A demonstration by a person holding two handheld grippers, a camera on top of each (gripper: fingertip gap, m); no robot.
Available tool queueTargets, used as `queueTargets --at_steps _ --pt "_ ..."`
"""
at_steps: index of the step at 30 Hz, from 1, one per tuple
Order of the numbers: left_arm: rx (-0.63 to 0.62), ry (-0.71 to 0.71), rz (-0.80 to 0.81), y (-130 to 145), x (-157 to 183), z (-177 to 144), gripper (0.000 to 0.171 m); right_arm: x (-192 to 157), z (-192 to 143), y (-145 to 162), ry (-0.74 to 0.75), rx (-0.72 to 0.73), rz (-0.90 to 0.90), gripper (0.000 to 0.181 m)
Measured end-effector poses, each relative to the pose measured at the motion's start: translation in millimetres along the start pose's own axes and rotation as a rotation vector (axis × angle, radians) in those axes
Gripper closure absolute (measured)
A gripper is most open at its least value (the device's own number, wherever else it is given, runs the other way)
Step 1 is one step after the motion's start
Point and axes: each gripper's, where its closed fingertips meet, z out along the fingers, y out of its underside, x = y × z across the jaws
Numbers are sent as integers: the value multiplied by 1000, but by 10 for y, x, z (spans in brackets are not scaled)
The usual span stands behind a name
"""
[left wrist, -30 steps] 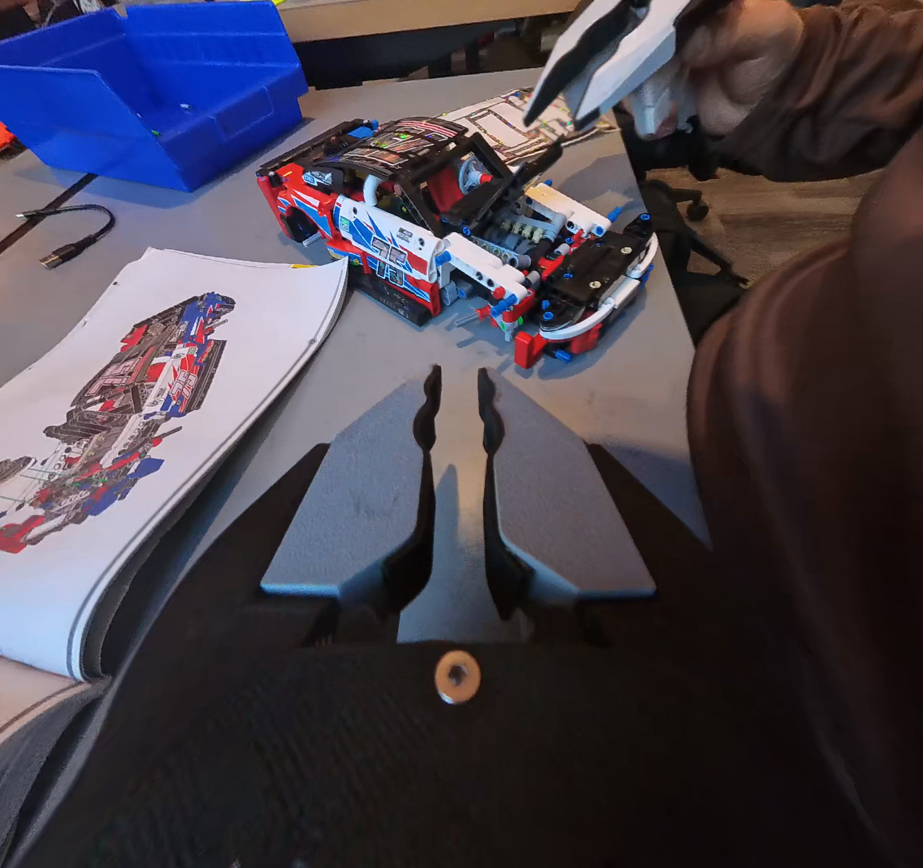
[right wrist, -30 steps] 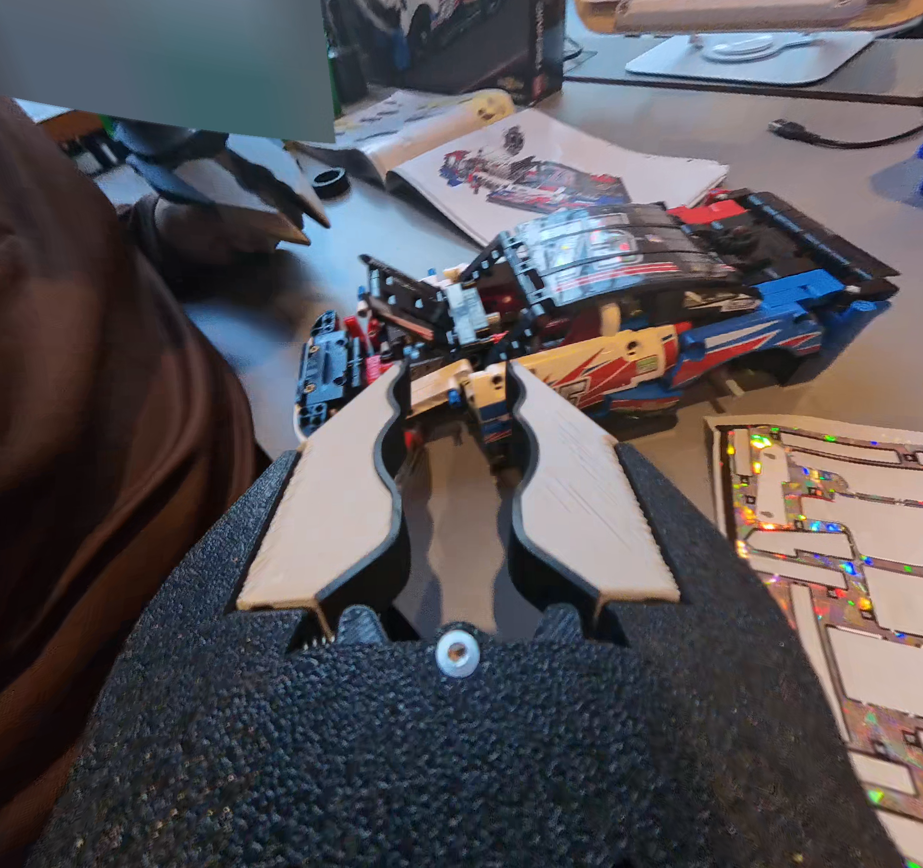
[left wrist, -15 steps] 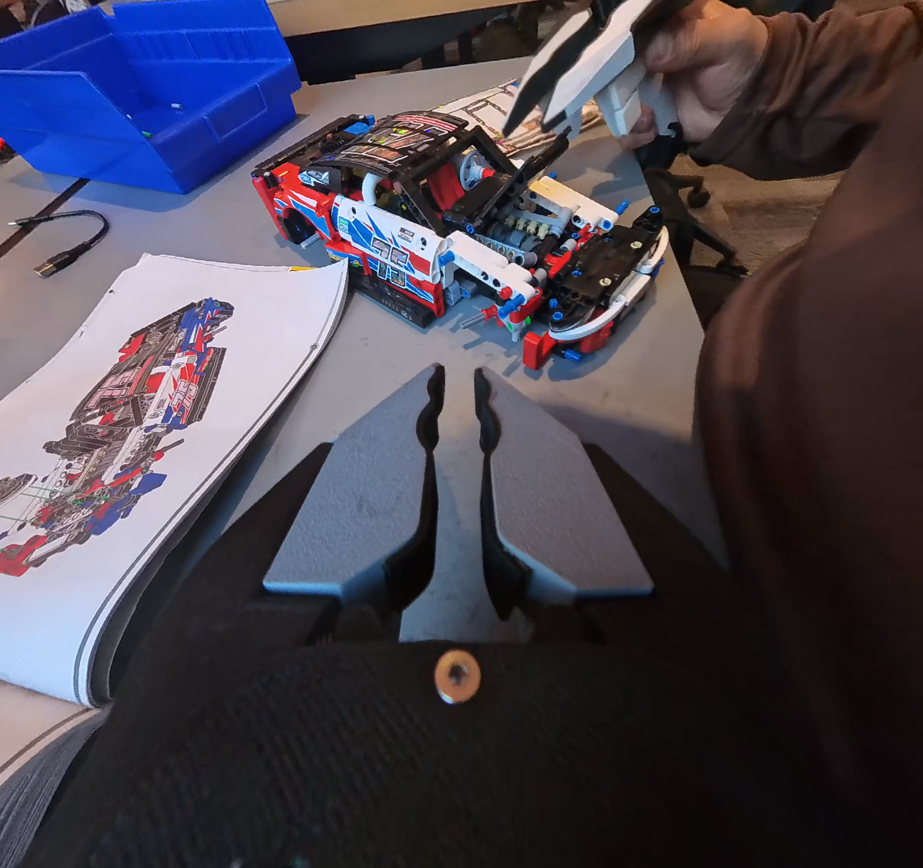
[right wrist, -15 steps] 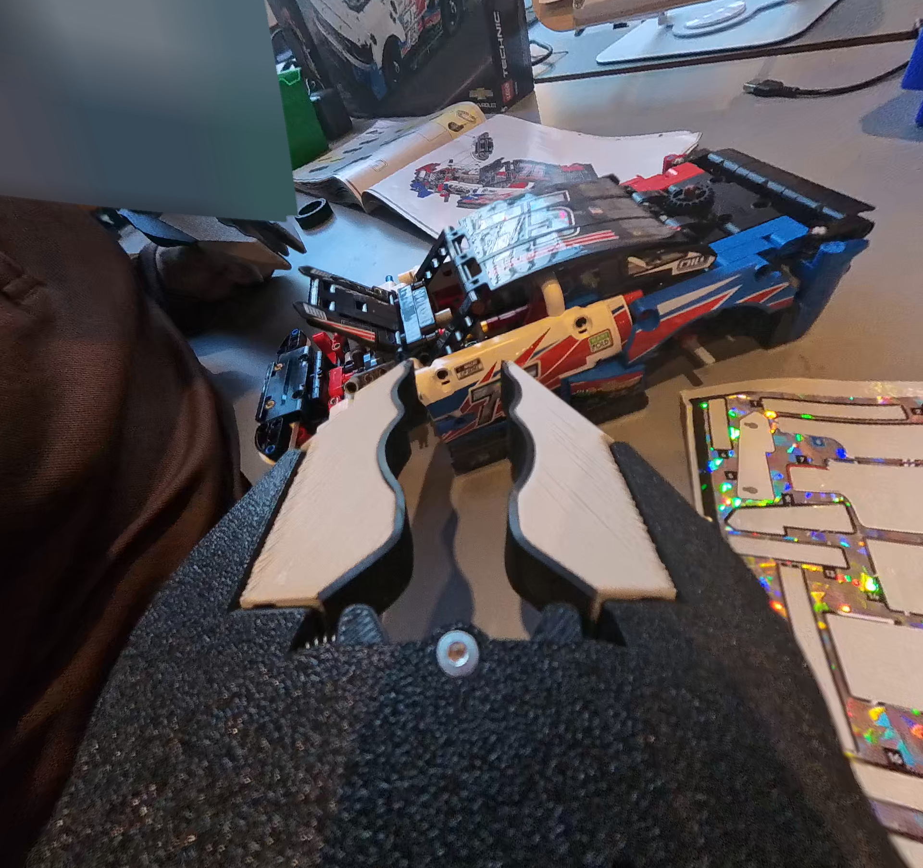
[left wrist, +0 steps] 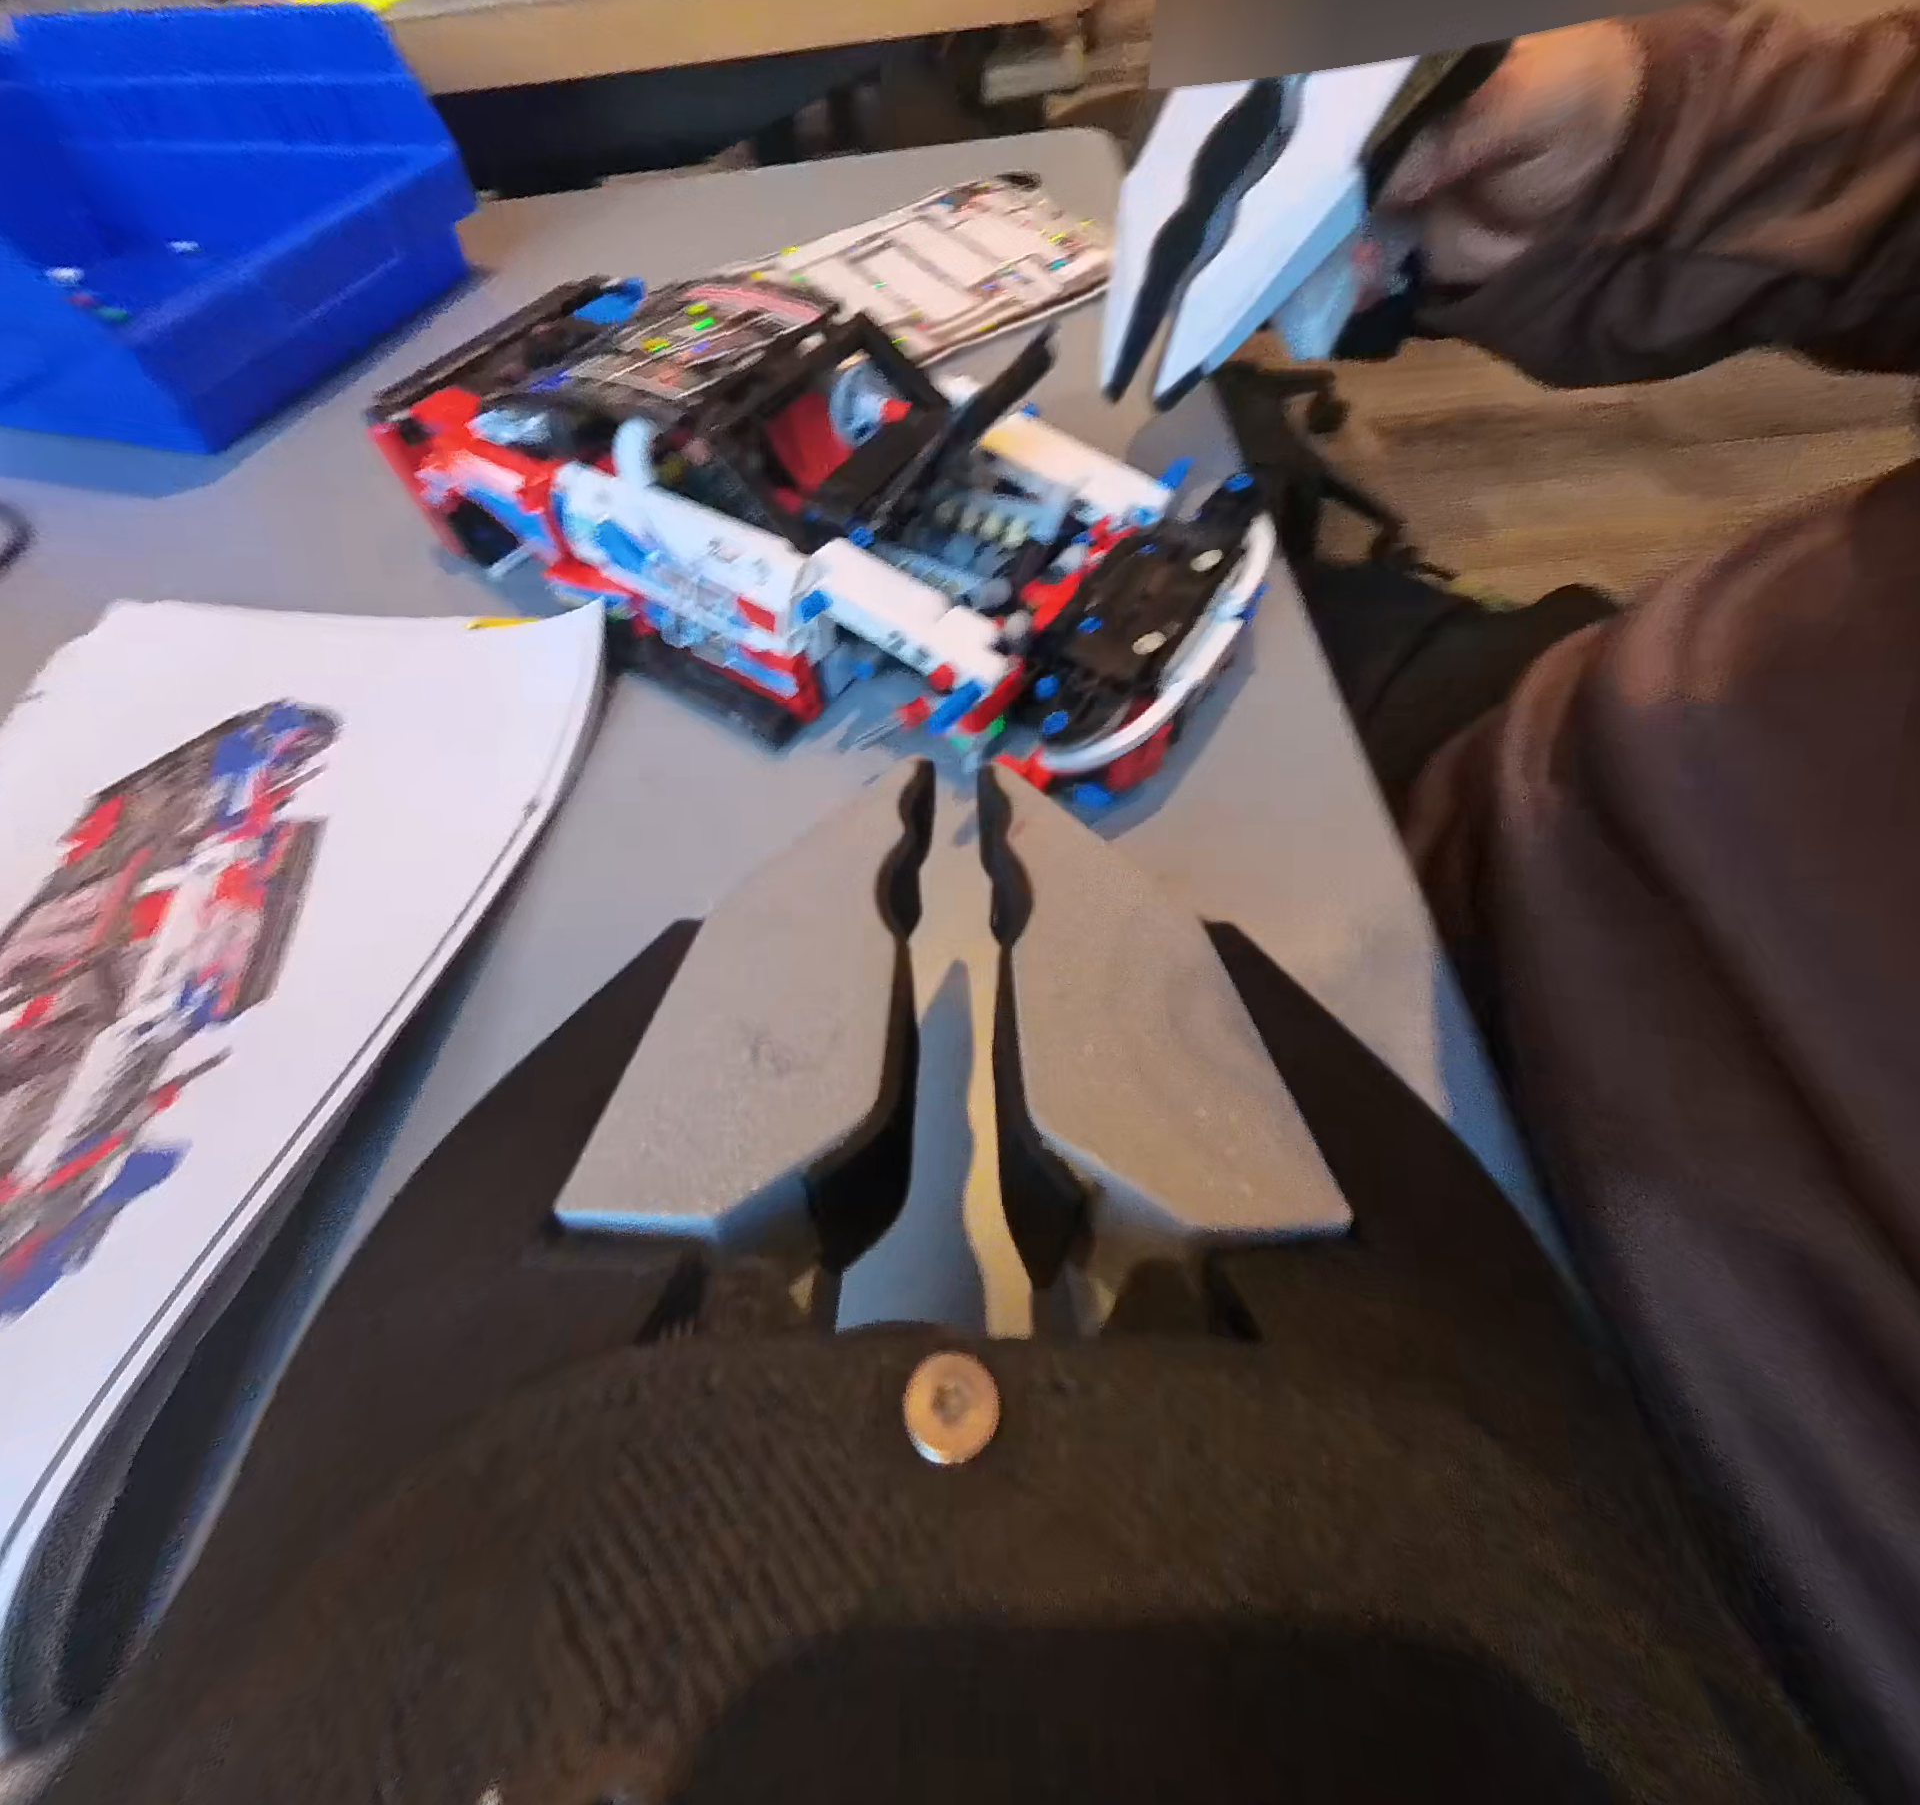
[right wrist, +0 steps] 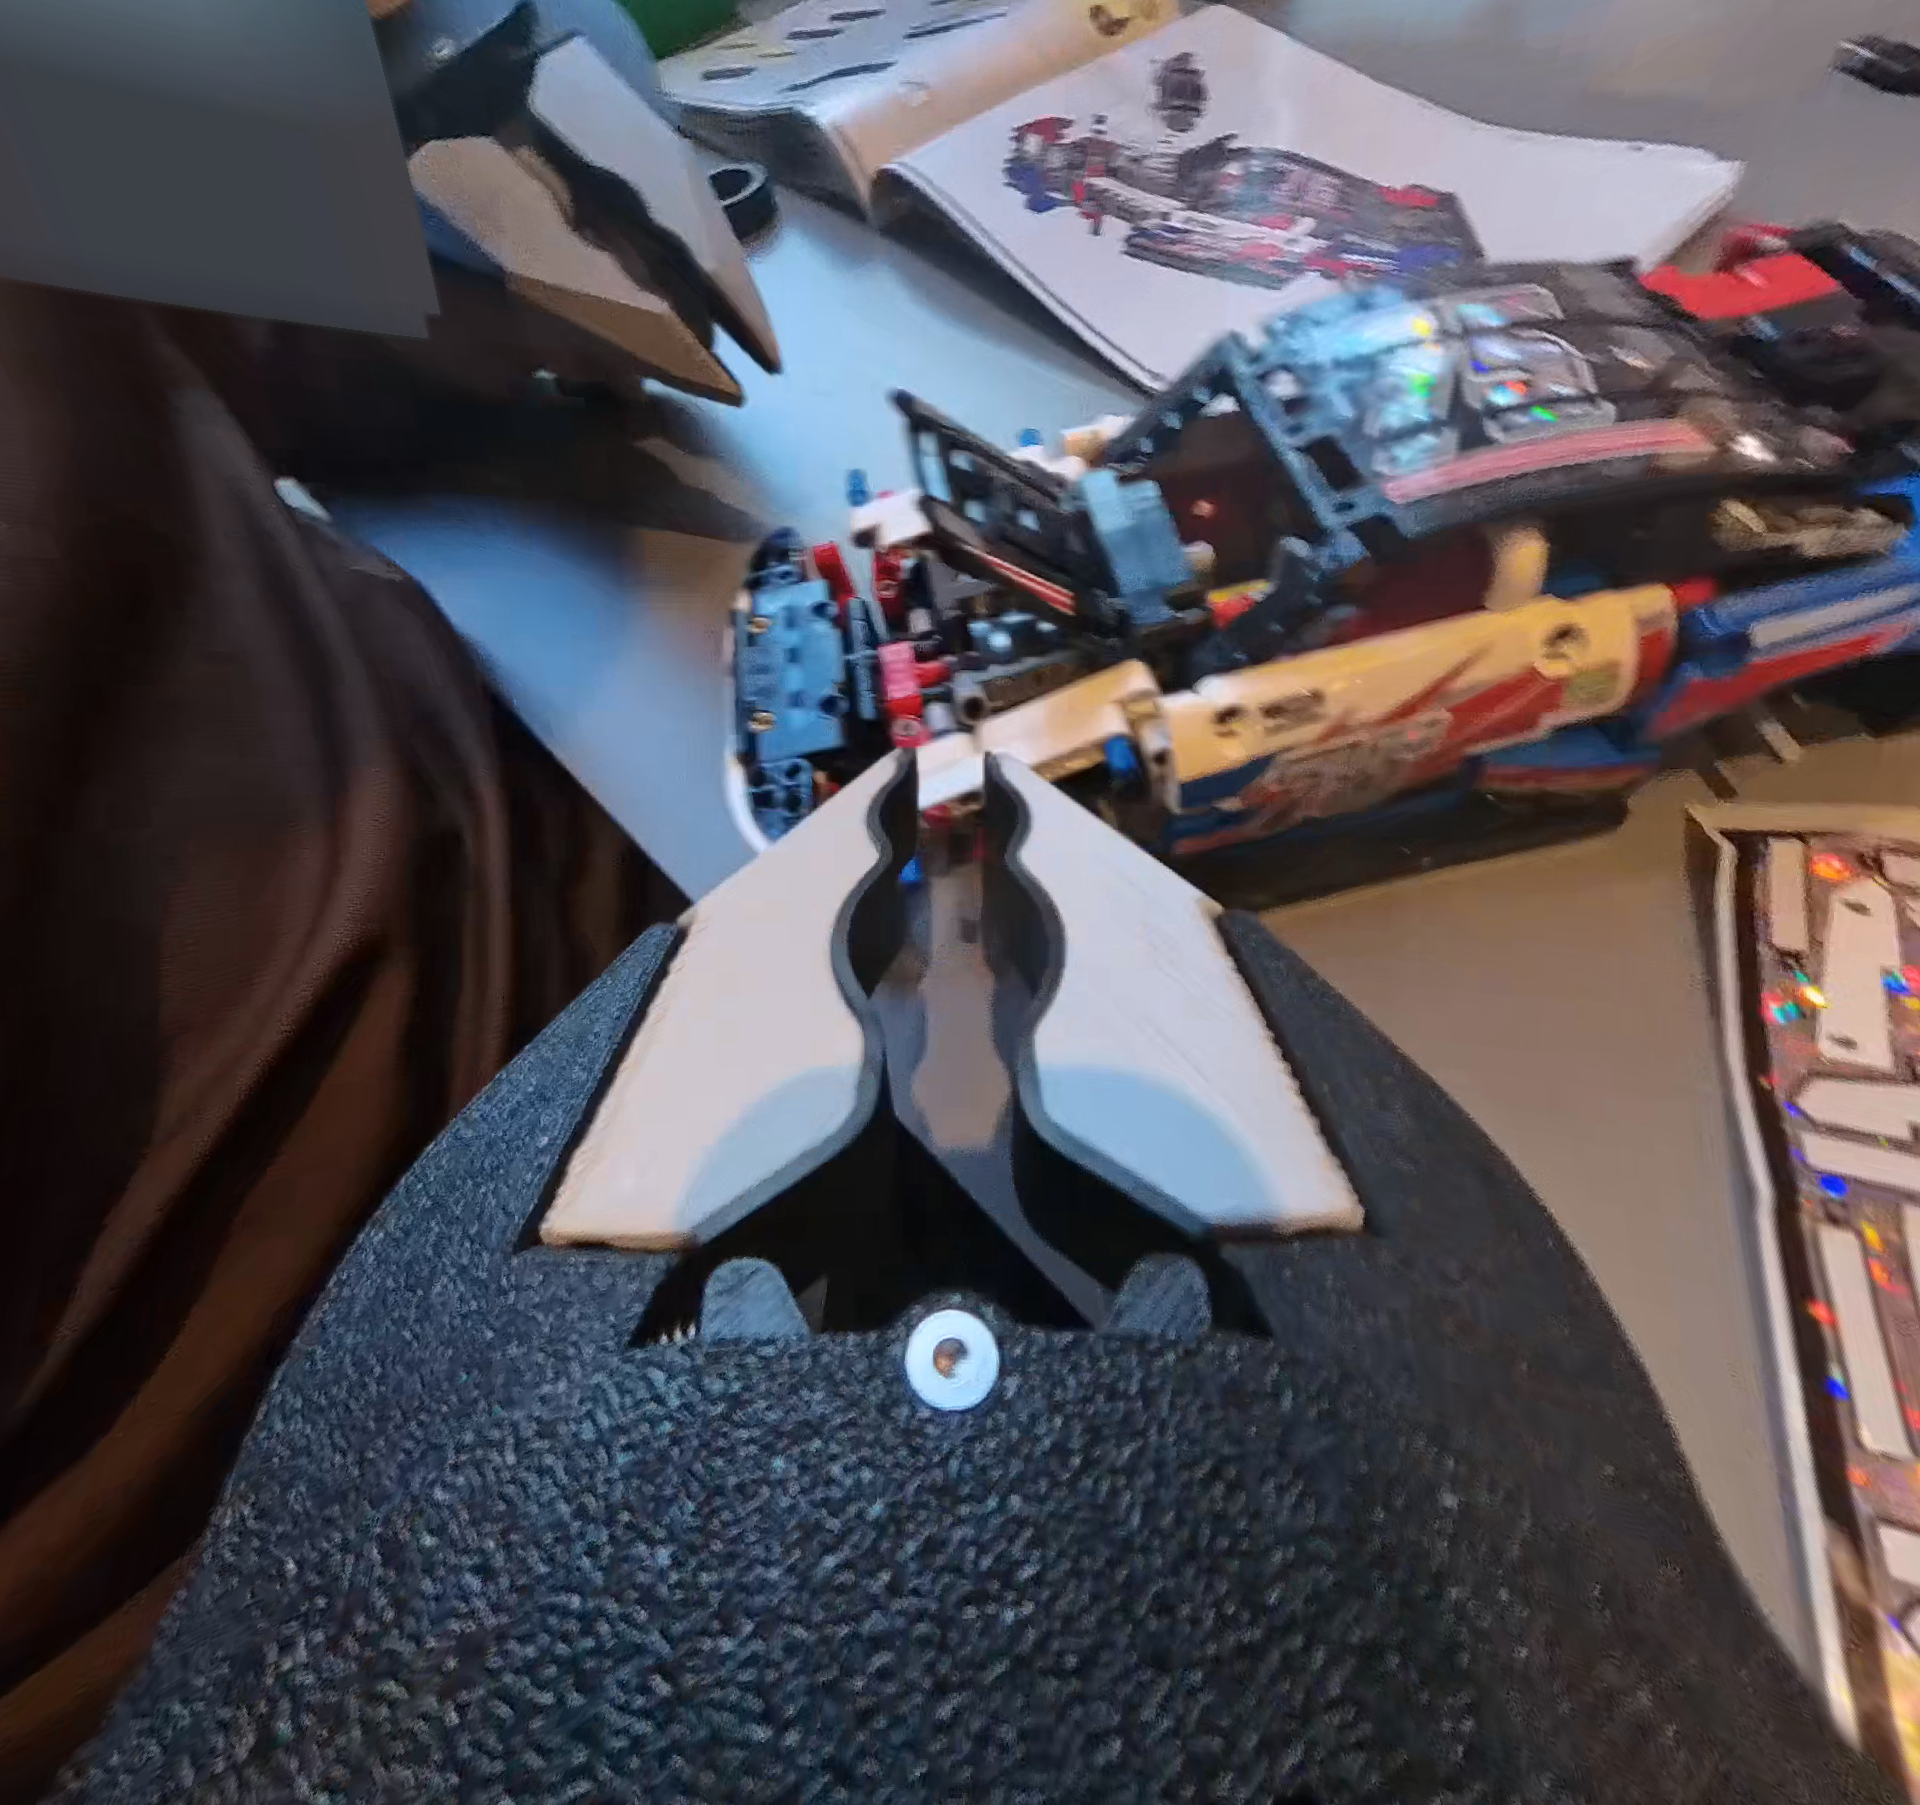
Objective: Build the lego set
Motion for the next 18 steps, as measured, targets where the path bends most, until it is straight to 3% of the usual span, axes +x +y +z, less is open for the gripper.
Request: queueTargets --at_steps 4,11,14,18 --pt "-60 188 2 -162 306 159 168 -234 28 -83 -2 -57 -73 181" --pt "-198 227 64 -165 405 454 171 -340 155 -167 102 -180 -198 181" --pt "-268 212 101 -48 392 558 171 -284 275 27 123 -306 -223 181" --pt "-293 214 105 -45 389 568 171 -292 304 73 110 -358 -212 181"
